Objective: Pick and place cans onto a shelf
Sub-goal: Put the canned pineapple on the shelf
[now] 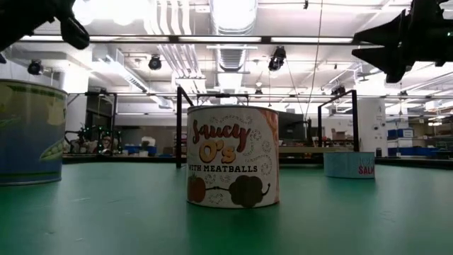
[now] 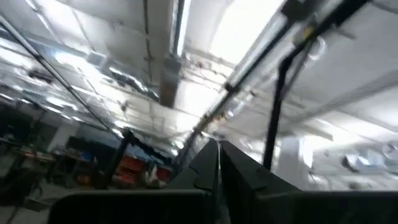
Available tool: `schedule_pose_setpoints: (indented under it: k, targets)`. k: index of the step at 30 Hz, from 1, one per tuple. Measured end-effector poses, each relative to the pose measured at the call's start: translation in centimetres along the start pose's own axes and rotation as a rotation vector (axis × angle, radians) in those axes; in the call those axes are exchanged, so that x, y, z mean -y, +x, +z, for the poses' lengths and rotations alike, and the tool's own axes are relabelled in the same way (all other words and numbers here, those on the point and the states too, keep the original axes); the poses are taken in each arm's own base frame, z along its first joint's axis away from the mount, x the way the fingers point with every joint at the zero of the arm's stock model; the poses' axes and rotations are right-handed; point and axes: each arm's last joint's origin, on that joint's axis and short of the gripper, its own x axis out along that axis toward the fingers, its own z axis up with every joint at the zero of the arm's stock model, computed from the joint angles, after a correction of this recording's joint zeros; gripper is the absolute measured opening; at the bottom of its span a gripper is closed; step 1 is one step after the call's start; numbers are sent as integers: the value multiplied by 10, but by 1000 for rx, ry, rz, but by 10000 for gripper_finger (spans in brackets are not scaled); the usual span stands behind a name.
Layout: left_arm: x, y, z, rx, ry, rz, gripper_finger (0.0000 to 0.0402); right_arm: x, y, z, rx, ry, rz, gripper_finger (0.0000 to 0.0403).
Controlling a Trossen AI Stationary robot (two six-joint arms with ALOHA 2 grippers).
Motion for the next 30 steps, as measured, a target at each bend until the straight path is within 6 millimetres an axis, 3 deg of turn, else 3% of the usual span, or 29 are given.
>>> schedule_pose_setpoints:
  k: [7,15,22,30]
  targets:
    - [1,16,1,-34,-25,11,0,-2,-1,20,52,22,-2,228]
    - [9,83,1,-217,-90,61,0,0,-2,29,81,2,-82,228]
    - [14,146,-15,-638,-190,247,0,1,-2,29,78,-92,-103,228]
    - [26,190,-57,-1218,-254,662,0,1,-2,29,73,-97,-103,228]
